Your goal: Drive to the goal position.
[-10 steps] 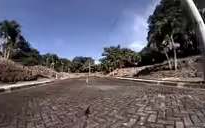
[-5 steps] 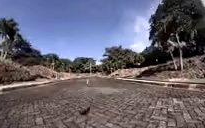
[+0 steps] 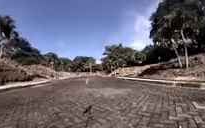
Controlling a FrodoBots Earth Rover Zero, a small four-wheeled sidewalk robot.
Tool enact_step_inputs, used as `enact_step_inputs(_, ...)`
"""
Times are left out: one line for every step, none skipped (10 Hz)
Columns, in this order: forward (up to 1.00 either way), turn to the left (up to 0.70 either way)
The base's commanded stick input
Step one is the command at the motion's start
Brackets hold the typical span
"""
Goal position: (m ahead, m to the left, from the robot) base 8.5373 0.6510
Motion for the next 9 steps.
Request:
enact_step_inputs(1.00, 0.00)
enact_step_inputs(1.00, 0.00)
enact_step_inputs(1.00, 0.00)
enact_step_inputs(1.00, 0.00)
enact_step_inputs(1.00, 0.00)
enact_step_inputs(1.00, 0.00)
enact_step_inputs(1.00, 0.00)
enact_step_inputs(1.00, 0.00)
enact_step_inputs(1.00, 0.00)
